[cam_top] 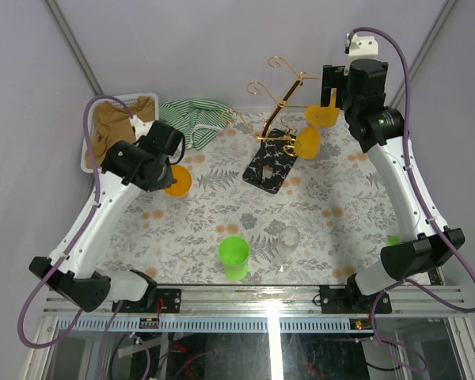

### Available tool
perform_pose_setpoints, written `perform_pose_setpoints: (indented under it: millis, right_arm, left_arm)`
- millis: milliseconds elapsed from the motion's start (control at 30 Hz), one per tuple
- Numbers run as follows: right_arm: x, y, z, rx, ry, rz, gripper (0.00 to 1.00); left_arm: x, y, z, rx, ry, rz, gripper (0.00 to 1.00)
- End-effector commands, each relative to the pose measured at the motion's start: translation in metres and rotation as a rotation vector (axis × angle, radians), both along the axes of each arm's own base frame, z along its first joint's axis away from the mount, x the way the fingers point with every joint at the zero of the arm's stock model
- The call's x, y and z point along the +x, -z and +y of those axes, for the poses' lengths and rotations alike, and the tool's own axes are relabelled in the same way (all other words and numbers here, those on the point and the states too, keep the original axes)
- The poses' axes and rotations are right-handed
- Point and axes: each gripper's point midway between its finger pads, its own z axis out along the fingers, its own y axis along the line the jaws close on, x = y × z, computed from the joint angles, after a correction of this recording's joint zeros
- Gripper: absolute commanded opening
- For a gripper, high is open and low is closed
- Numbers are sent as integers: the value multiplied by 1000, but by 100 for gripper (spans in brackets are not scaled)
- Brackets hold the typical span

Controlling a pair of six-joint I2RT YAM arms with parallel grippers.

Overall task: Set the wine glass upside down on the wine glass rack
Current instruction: Pick up the wine glass at the center of the board, then turn the wine glass upside down at the wine rack.

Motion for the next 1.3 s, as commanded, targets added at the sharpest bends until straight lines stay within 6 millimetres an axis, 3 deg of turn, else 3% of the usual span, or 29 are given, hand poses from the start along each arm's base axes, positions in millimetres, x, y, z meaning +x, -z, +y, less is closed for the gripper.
perform_pose_setpoints:
  millis: [0, 133, 267, 400, 567, 733, 800, 967, 1133, 1267]
  right_arm:
    - [-4, -27, 0, 26, -22, -79, 99]
    - [-1, -33, 6, 37, -56, -86, 99]
    - [-5, -37, 20, 55, -144, -112, 99]
    - [-12, -38, 25, 66, -181, -134, 99]
    - [-16, -39, 24, 84, -179, -141, 99]
    - [-23, -57, 48, 215, -281, -217, 99]
    - [-36, -86, 61, 287, -365, -328, 99]
    - [-53, -127, 80, 440, -482, -461, 99]
    - [-54, -141, 114, 653, -638, -459, 99]
    - [-52, -149, 133, 787, -744, -477, 99]
  left_arm:
    - [62, -53, 12, 54, -103, -296, 0]
    - [122, -115, 0, 57, -50, -522, 0]
    - [167, -167, -2, 152, -22, -655, 0]
    - [195, -218, -8, 178, 2, -801, 0]
    - [210, -267, -15, 193, 70, -1007, 0]
    - [202, -296, -53, 33, 244, -1312, 0]
    - [193, -300, -66, -59, 300, -1410, 0]
    - [186, -302, -104, -246, 459, -1525, 0]
    - [180, -309, -129, -377, 563, -1609, 0]
    - [180, -305, -135, -449, 569, -1623, 0]
